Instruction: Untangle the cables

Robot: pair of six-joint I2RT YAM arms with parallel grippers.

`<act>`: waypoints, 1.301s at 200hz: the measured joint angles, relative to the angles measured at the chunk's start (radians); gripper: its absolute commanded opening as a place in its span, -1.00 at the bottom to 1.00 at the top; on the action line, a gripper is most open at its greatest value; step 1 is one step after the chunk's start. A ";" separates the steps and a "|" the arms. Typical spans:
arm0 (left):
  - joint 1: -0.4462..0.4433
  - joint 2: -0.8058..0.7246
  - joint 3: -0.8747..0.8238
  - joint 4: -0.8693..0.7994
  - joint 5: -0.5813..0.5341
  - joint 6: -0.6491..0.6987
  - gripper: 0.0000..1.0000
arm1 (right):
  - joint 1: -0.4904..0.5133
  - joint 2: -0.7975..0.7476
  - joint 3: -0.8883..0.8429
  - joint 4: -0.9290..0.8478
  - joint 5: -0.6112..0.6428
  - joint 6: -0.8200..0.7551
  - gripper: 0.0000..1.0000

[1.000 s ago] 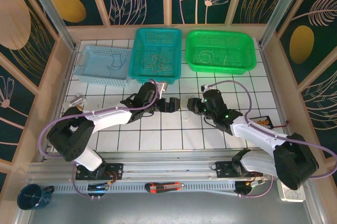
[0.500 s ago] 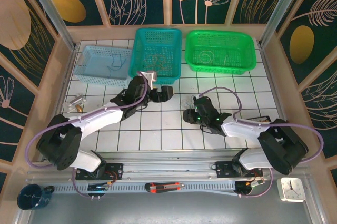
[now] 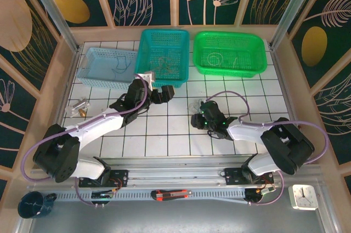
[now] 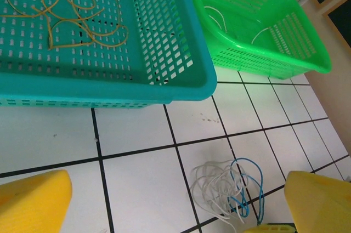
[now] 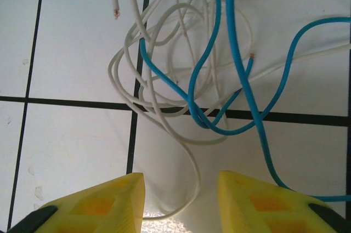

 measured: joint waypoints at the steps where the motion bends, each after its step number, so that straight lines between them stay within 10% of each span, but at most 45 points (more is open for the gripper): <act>1: 0.000 -0.001 -0.001 0.000 0.000 0.000 0.98 | 0.000 0.000 0.000 0.000 0.000 0.000 -0.22; 70: 0.000 -0.009 -0.008 0.006 0.010 0.000 0.98 | -0.010 0.064 0.042 0.027 0.002 -0.011 -0.44; 120: 0.000 -0.009 -0.016 0.007 0.032 -0.001 0.98 | -0.013 0.109 0.067 0.048 -0.004 -0.028 -1.00; 260: 0.001 -0.009 -0.156 0.206 0.270 -0.106 0.83 | -0.091 -0.009 0.085 0.113 -0.189 0.068 -1.00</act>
